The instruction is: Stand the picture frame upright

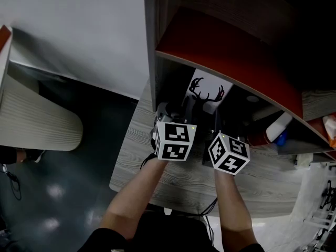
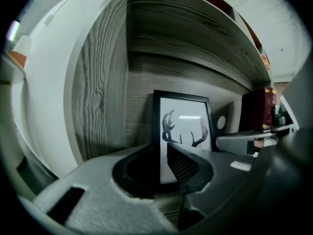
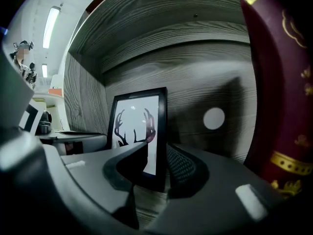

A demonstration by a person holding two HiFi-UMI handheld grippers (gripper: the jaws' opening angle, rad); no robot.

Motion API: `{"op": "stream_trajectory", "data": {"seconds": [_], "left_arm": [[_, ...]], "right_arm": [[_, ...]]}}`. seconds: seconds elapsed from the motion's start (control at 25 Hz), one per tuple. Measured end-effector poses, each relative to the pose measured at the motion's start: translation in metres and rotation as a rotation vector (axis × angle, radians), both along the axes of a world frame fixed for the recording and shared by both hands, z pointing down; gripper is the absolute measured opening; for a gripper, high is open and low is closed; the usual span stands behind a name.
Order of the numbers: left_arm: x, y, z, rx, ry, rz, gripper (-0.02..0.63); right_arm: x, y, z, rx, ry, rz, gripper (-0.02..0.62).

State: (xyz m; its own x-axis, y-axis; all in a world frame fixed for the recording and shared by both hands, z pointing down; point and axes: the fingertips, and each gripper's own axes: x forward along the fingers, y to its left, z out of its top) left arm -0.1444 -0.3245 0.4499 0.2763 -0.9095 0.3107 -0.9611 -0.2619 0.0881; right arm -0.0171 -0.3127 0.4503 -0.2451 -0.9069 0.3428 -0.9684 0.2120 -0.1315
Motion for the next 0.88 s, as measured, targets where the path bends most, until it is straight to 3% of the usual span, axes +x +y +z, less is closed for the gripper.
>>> {"op": "stream_trajectory", "data": {"seconds": [0.52, 0.88], "left_arm": [[-0.007, 0.035, -0.019, 0.046, 0.006, 0.016, 0.066], [0.001, 0.056, -0.032, 0.053, 0.025, 0.083, -0.002]], "right_arm": [[-0.009, 0.028, -0.014, 0.045, 0.003, -0.021, 0.046], [-0.019, 0.048, -0.034, 0.086, -0.021, -0.048, -0.003]]}}
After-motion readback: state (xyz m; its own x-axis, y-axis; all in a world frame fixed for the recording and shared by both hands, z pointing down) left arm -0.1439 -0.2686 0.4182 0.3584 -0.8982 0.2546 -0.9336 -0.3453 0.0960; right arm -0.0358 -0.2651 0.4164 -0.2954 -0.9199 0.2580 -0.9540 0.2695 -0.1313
